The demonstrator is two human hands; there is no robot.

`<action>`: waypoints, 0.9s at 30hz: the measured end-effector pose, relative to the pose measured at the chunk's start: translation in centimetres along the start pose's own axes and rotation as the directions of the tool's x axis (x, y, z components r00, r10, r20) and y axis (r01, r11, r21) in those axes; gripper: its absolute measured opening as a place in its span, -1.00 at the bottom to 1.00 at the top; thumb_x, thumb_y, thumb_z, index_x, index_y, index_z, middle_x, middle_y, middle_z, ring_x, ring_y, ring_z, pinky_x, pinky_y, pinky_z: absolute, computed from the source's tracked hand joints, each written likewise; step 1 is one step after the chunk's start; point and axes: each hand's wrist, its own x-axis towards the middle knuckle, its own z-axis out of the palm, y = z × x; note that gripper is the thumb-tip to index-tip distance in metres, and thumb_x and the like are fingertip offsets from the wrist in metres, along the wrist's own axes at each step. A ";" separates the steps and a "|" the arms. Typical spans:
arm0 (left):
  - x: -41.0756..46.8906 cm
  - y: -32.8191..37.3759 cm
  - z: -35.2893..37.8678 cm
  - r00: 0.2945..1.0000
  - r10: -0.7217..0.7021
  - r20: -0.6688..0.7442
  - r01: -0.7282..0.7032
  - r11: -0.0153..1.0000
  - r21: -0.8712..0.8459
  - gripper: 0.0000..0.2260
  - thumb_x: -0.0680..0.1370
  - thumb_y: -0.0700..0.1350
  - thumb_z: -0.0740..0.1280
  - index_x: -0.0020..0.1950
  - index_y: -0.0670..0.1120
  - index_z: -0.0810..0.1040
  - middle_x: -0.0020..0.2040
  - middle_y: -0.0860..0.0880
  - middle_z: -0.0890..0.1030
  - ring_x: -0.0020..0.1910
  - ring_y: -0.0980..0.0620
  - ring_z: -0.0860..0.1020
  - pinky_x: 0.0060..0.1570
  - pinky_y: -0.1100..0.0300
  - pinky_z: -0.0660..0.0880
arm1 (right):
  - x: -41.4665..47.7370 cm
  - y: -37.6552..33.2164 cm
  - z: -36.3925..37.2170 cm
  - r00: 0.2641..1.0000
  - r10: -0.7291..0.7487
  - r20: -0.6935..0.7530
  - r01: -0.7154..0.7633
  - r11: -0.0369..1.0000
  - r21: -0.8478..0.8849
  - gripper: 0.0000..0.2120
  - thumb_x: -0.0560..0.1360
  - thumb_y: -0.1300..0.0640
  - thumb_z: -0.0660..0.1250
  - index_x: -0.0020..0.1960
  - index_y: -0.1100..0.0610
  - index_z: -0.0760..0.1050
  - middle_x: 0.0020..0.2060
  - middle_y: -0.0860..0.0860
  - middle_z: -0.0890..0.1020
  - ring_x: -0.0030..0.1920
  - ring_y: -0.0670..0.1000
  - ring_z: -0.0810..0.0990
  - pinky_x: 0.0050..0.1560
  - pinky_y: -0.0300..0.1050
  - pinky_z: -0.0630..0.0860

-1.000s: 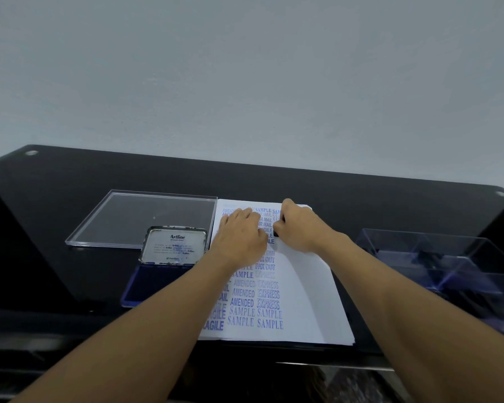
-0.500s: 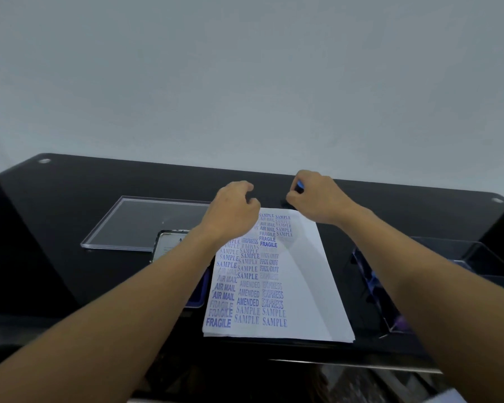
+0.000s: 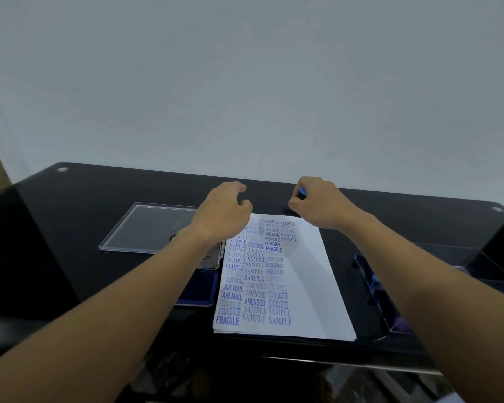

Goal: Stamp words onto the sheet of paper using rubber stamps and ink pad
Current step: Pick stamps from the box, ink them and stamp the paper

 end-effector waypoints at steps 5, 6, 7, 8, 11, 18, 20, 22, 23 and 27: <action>-1.2 -0.8 -1.5 1.000 -0.009 -0.019 0.009 1.000 0.006 -0.59 0.64 -0.09 0.18 0.51 -0.05 0.32 0.50 0.02 0.35 0.47 0.02 0.31 0.39 0.08 0.28 | -0.9 -1.4 0.7 1.000 -0.019 0.017 0.019 0.998 0.052 -0.92 0.54 0.11 0.29 -0.04 0.13 0.50 -0.16 0.01 0.62 -0.24 -0.04 0.52 -0.31 -0.20 0.38; -1.5 -1.0 -1.8 1.000 -0.016 -0.024 0.016 1.000 0.010 -0.59 0.64 -0.09 0.18 0.51 -0.05 0.32 0.50 0.02 0.35 0.46 0.02 0.32 0.38 0.09 0.28 | -1.1 -1.7 0.9 0.999 -0.025 0.023 0.024 0.997 0.067 -0.92 0.54 0.12 0.30 -0.04 0.13 0.50 -0.16 0.01 0.62 -0.23 -0.04 0.53 -0.31 -0.20 0.39; -1.8 -1.4 -2.2 0.999 -0.025 -0.030 0.026 1.000 0.013 -0.59 0.64 -0.09 0.18 0.51 -0.05 0.32 0.50 0.02 0.35 0.46 0.02 0.32 0.37 0.10 0.29 | -1.3 -2.1 1.1 0.999 -0.033 0.032 0.030 0.997 0.074 -0.92 0.53 0.11 0.30 -0.04 0.12 0.50 -0.16 0.00 0.63 -0.21 -0.03 0.54 -0.29 -0.19 0.40; -2.1 -1.8 -2.6 0.999 -0.035 -0.036 0.036 0.999 0.013 -0.59 0.64 -0.09 0.18 0.51 -0.05 0.33 0.50 0.02 0.35 0.45 0.02 0.33 0.34 0.12 0.30 | -1.5 -2.5 1.4 0.998 -0.043 0.043 0.039 0.996 0.075 -0.92 0.53 0.11 0.30 -0.04 0.12 0.50 -0.15 0.00 0.63 -0.20 -0.03 0.55 -0.29 -0.19 0.40; -3.1 -3.1 -3.7 0.996 -0.069 -0.048 0.070 0.997 0.014 -0.59 0.65 -0.10 0.18 0.51 -0.06 0.33 0.50 0.01 0.35 0.43 0.02 0.35 0.28 0.19 0.28 | -1.9 -3.8 2.6 0.995 -0.066 0.080 0.061 0.996 0.065 -0.92 0.55 0.10 0.31 -0.05 0.11 0.49 -0.14 0.01 0.63 -0.22 -0.03 0.55 -0.31 -0.20 0.39; -5.6 -6.6 -5.3 0.986 -0.146 -0.075 0.150 0.987 0.052 -0.59 0.64 -0.08 0.19 0.50 -0.07 0.35 0.48 -0.01 0.38 0.16 0.19 0.49 0.21 0.18 0.36 | -2.7 -7.2 6.0 0.978 -0.133 0.160 0.124 0.990 0.068 -0.80 0.54 0.08 0.31 0.02 0.22 0.49 -0.13 0.14 0.66 -0.23 0.04 0.55 -0.27 -0.12 0.45; -6.3 -7.7 -5.7 0.984 -0.159 -0.076 0.163 0.985 0.051 -0.58 0.64 -0.07 0.20 0.50 -0.07 0.34 0.46 -0.02 0.40 -0.05 0.32 0.46 0.08 0.19 0.37 | -2.9 -8.1 6.7 0.970 -0.156 0.187 0.143 0.987 0.077 -0.81 0.55 0.08 0.30 0.00 0.22 0.48 -0.17 0.14 0.67 -0.25 0.04 0.56 -0.28 -0.13 0.45; -7.0 -8.7 -5.9 0.986 -0.155 -0.064 0.159 0.986 0.059 -0.57 0.63 -0.06 0.20 0.51 -0.08 0.34 0.47 -0.03 0.39 0.21 0.15 0.49 0.22 0.17 0.36 | -3.0 -8.9 7.2 0.962 -0.178 0.205 0.165 0.983 0.081 -0.84 0.55 0.09 0.29 -0.04 0.20 0.49 -0.21 0.11 0.67 -0.24 0.03 0.57 -0.28 -0.14 0.45; -7.3 -9.2 -6.0 0.985 -0.161 -0.063 0.165 0.984 0.064 -0.57 0.63 -0.06 0.20 0.50 -0.09 0.34 0.48 -0.03 0.39 0.36 0.06 0.42 0.32 0.14 0.32 | -3.1 -9.2 7.4 0.960 -0.186 0.208 0.172 0.981 0.086 -0.86 0.55 0.10 0.29 -0.05 0.19 0.49 -0.23 0.09 0.67 -0.26 0.01 0.57 -0.30 -0.16 0.44; -8.4 -10.4 -6.0 0.979 -0.186 -0.081 0.191 0.979 0.070 -0.59 0.63 -0.09 0.20 0.48 -0.11 0.36 0.47 -0.03 0.40 0.45 0.01 0.32 0.40 0.11 0.25 | -3.5 -10.0 8.3 0.956 -0.199 0.215 0.179 0.978 0.110 -0.89 0.53 0.13 0.30 -0.08 0.18 0.51 -0.32 0.04 0.67 -0.35 -0.08 0.60 -0.34 -0.23 0.43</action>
